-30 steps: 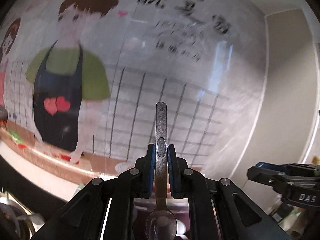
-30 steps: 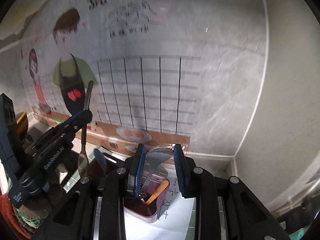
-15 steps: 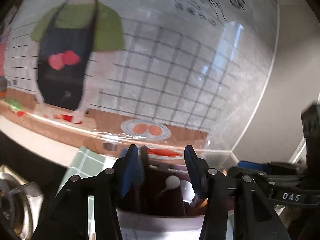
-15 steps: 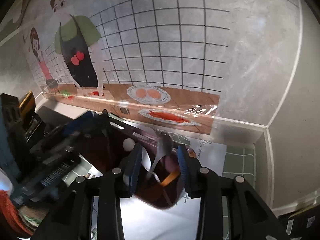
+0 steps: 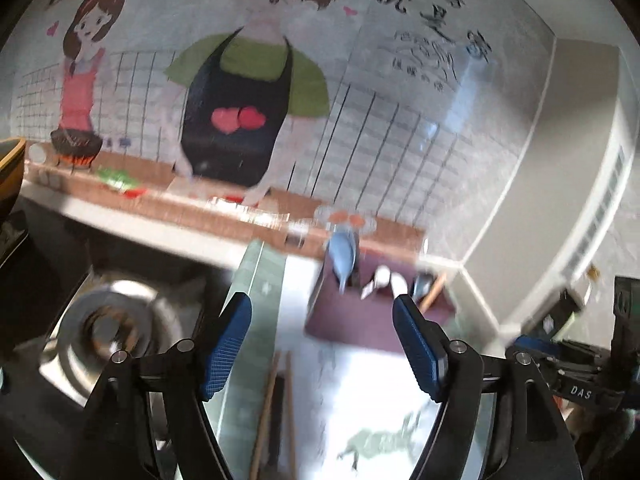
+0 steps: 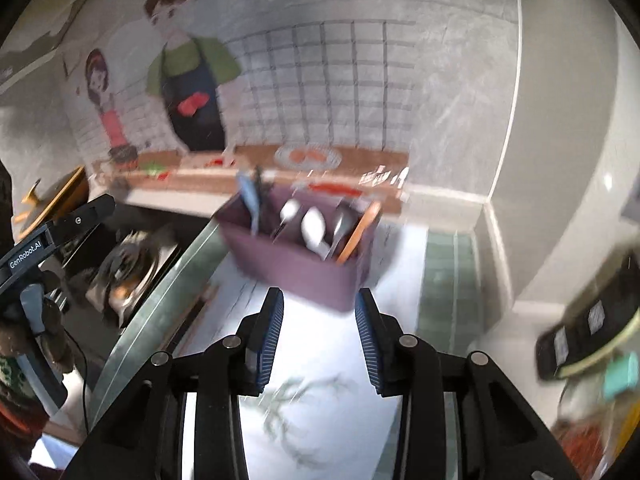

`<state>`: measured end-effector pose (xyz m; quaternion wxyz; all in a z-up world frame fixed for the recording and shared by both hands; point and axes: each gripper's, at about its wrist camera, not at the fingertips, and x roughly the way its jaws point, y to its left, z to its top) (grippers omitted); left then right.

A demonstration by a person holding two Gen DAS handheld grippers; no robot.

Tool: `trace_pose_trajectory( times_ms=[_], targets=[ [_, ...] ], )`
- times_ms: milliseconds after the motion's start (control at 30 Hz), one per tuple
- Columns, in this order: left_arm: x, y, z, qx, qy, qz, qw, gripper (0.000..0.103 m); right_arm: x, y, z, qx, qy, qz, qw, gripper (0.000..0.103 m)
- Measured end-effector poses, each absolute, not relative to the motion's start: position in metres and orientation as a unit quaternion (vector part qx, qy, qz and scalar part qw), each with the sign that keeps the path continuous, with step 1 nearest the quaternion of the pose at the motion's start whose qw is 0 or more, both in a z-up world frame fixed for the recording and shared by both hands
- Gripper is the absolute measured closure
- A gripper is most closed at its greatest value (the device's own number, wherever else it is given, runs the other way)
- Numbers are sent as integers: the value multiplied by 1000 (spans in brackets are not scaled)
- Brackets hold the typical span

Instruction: Organize utensils

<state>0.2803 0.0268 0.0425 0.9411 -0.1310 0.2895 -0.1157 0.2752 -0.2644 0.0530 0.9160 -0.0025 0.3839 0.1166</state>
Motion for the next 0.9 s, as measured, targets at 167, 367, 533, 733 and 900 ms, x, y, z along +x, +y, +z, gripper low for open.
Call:
trace_pose_trajectory(
  times_ms=[167,367,533,733,900],
  targets=[
    [242,46,19,-118,328,-120,929,30,236,-238,26,-3,416,127,900,68],
    [205,70,-10,-114,358,-117,919,29,198,-210,-15,-1,463,139,875,66],
    [188,81,-29,-115,380,-123,910,29,168,-188,-51,15,495,161,854,66],
    [175,93,-40,-114,393,-126,904,28,141,-161,-80,-11,502,140,853,66],
    [167,99,-38,-105,393,-131,904,28,133,-152,-94,-28,500,107,859,66]
  ],
)
